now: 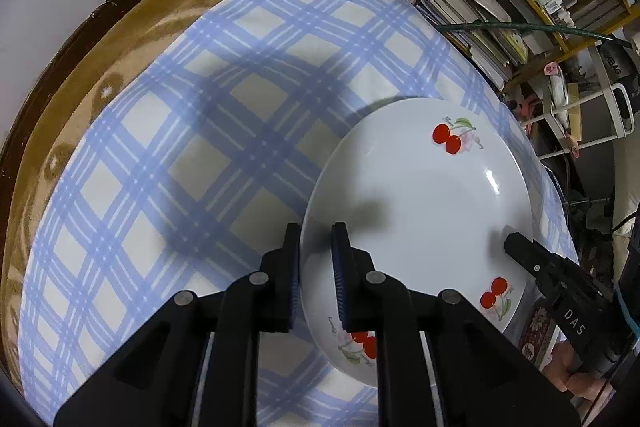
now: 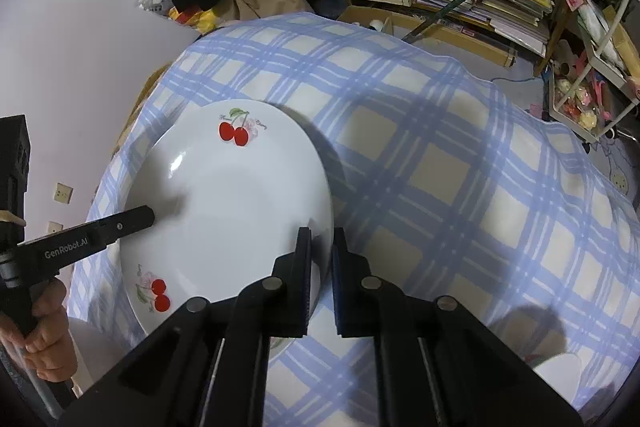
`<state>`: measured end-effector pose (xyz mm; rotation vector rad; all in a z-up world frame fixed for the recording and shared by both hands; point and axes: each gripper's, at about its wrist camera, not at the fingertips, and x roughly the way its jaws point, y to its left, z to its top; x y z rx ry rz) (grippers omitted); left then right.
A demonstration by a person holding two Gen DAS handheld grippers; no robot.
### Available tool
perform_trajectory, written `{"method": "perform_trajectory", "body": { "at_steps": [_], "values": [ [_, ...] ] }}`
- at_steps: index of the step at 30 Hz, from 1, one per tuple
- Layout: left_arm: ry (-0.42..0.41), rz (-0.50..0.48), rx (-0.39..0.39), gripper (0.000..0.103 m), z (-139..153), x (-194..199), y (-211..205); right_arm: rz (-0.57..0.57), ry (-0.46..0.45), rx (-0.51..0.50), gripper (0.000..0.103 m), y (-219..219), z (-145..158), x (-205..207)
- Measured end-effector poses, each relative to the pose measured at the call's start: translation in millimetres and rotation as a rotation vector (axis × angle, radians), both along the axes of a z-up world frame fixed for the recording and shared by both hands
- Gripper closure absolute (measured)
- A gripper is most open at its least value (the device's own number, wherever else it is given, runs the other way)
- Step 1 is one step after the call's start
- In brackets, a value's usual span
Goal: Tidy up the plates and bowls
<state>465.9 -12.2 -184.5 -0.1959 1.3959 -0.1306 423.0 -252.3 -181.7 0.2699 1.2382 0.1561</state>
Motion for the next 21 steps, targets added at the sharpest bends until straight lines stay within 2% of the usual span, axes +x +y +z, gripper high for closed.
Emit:
{"method": "perform_trajectory", "body": {
  "at_steps": [4, 7, 12, 21],
  "values": [
    [0.007, -0.030, 0.026, 0.087, 4, -4, -4, -0.010, -0.001, 0.004, 0.093, 2, 3, -6],
    [0.018, -0.014, 0.023, 0.087, 8, -13, 1, -0.015, -0.005, 0.008, 0.093, 4, 7, -12],
    [-0.004, -0.052, 0.044, 0.088, 20, -32, 2, -0.011, -0.023, 0.021, 0.094, 8, 20, -30],
    [-0.041, -0.076, 0.028, 0.088, 46, -69, 2, -0.036, -0.062, 0.036, 0.095, 5, 44, -66]
  ]
}}
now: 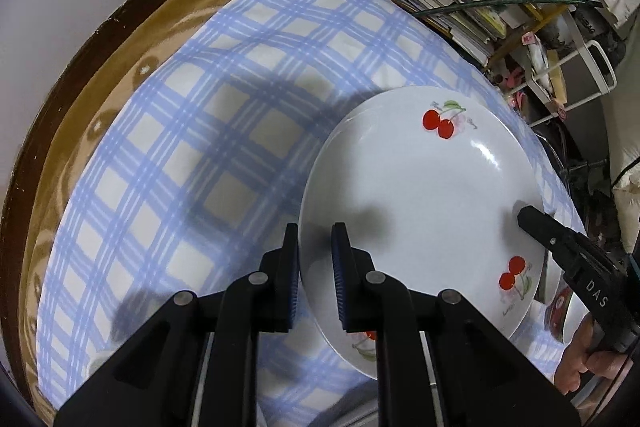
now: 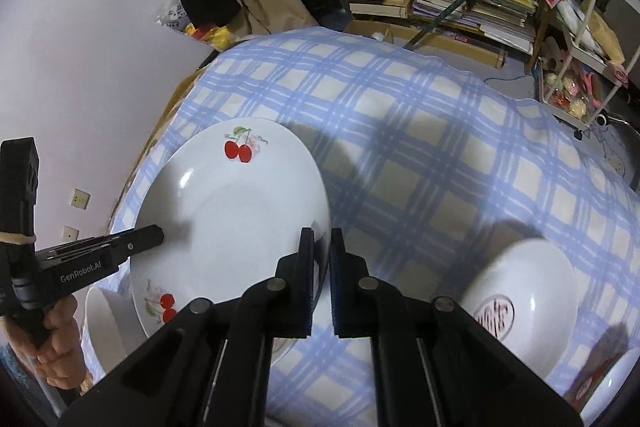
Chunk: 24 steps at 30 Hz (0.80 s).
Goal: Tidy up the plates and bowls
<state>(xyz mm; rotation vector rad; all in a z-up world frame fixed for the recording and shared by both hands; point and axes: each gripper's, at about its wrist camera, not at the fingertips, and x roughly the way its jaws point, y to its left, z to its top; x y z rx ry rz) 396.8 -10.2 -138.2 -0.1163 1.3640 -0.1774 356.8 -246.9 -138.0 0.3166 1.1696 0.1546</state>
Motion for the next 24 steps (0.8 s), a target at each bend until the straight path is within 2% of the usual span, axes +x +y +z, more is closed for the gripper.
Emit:
{"method": "perform_trajectory", "body": {
  "at_steps": [5, 19, 24],
  "values": [
    [-0.006, 0.013, -0.021, 0.088, 14, -27, 5, 0.005, -0.013, 0.017, 0.095, 0, 15, -29],
    [-0.096, -0.048, 0.025, 0.088, 63, -116, -3, -0.042, -0.072, 0.067, 0.096, -8, 48, -120],
    [-0.102, -0.035, -0.002, 0.088, 70, -149, -4, -0.052, -0.102, 0.049, 0.096, -9, 61, -151]
  ]
}}
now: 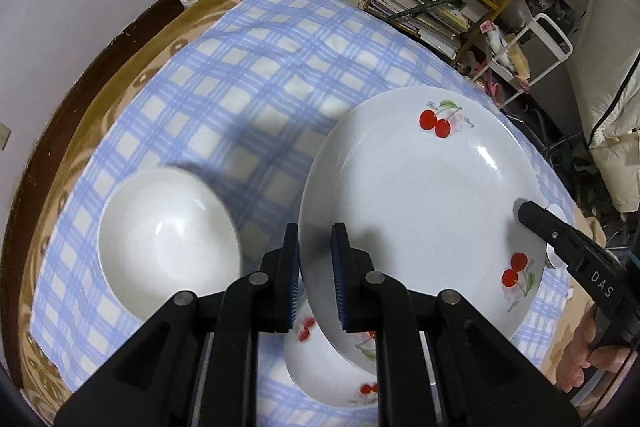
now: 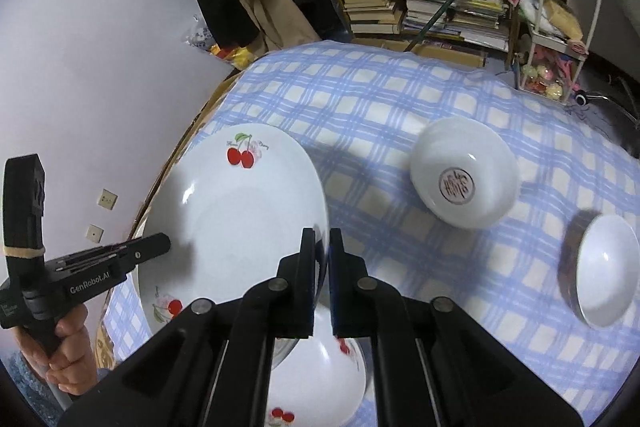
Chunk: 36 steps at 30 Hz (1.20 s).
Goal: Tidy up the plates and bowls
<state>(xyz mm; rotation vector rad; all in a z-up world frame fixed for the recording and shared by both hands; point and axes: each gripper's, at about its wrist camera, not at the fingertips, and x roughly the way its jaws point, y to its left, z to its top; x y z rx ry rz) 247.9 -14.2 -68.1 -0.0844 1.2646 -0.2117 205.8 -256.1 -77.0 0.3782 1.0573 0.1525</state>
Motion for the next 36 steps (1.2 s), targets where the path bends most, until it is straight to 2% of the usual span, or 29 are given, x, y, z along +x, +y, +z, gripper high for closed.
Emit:
{"method": "perform_trajectory", "body": {
  "at_steps": [9, 17, 26, 30, 33, 36],
  "values": [
    [-0.020, -0.016, 0.017, 0.088, 4, -46, -6, -0.030, -0.004, 0.027, 0.096, -6, 1, -45],
    [0.011, -0.001, 0.009, 0.087, -14, -75, 0, -0.016, -0.006, 0.005, 0.096, -1, -1, -68],
    [0.015, 0.009, 0.074, 0.088, -33, -95, 5, -0.027, 0.032, 0.056, 0.096, 8, -36, -89],
    [0.028, 0.034, 0.054, 0.088, -47, -103, 14, -0.020, 0.040, 0.062, 0.096, 15, -50, -95],
    [0.032, 0.037, 0.056, 0.088, -57, -108, 18, -0.030, 0.036, 0.115, 0.096, 14, -61, -96],
    [0.050, 0.049, 0.056, 0.088, -68, -111, 21, -0.028, 0.038, 0.107, 0.096, 18, -68, -96]
  ]
}}
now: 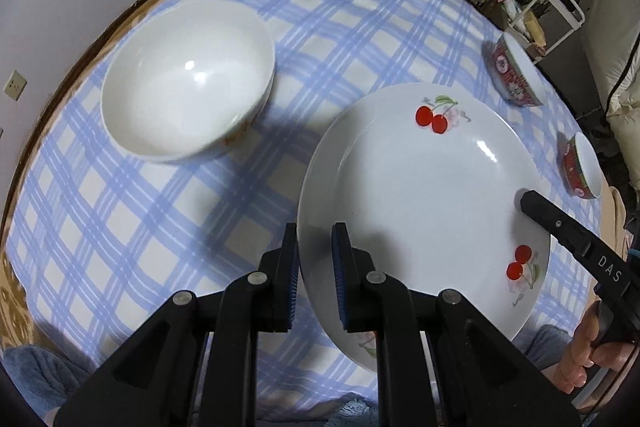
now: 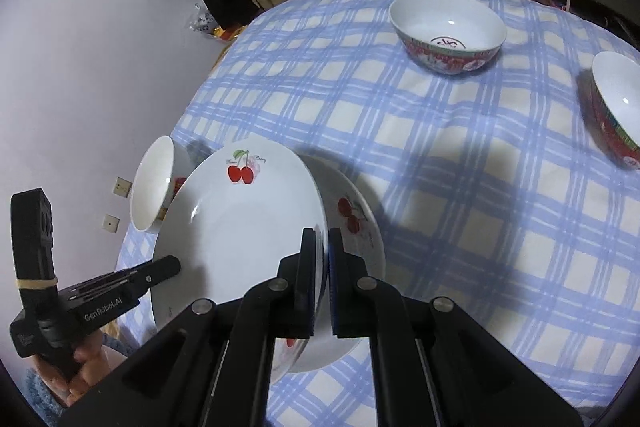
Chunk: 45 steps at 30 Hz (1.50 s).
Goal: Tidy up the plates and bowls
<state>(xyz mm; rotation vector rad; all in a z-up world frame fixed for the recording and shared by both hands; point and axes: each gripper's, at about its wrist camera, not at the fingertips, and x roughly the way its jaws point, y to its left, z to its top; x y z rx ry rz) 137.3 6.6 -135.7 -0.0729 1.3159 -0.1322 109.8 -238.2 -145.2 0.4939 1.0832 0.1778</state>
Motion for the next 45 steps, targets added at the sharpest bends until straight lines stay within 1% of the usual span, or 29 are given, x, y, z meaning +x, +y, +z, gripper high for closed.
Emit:
{"method": "perform_trajectory", "body": {
  "at_steps": [3, 6, 9, 12, 16, 18, 22, 28, 35, 39, 45],
  "values": [
    [0.035, 0.010, -0.013, 0.087, -13, -2, 2, -0.005, 0.000, -0.014, 0.096, 4, -6, -1],
    [0.050, 0.011, -0.010, 0.088, -21, -4, 0, -0.019, 0.009, -0.041, 0.096, 7, -15, -2],
    [0.052, 0.009, -0.015, 0.088, -24, -4, -2, -0.026, 0.010, -0.078, 0.096, 8, -18, -1],
    [0.060, 0.010, -0.032, 0.088, -27, -3, -2, -0.030, 0.001, -0.086, 0.096, 6, -18, -2],
    [0.061, 0.008, -0.020, 0.088, -30, -3, -5, -0.029, -0.010, -0.127, 0.095, 8, -22, -4],
    [0.059, 0.012, -0.020, 0.088, -30, -3, -5, -0.036, -0.033, -0.145, 0.094, 10, -23, -5],
    [0.055, 0.017, -0.027, 0.088, -30, -4, -3, -0.054, -0.039, -0.145, 0.094, 10, -25, -4],
    [0.038, 0.000, 0.006, 0.087, -31, -5, -7, -0.044, -0.058, -0.177, 0.094, 14, -24, -7],
    [0.034, 0.006, 0.007, 0.087, -32, -6, -7, -0.029, -0.102, -0.295, 0.093, 27, -19, -12],
    [0.021, -0.003, 0.031, 0.087, -31, -6, -10, -0.038, -0.100, -0.284, 0.093, 26, -19, -12],
    [0.000, -0.026, 0.073, 0.087, -31, -3, -15, -0.036, -0.107, -0.309, 0.093, 25, -18, -11]
  ]
}}
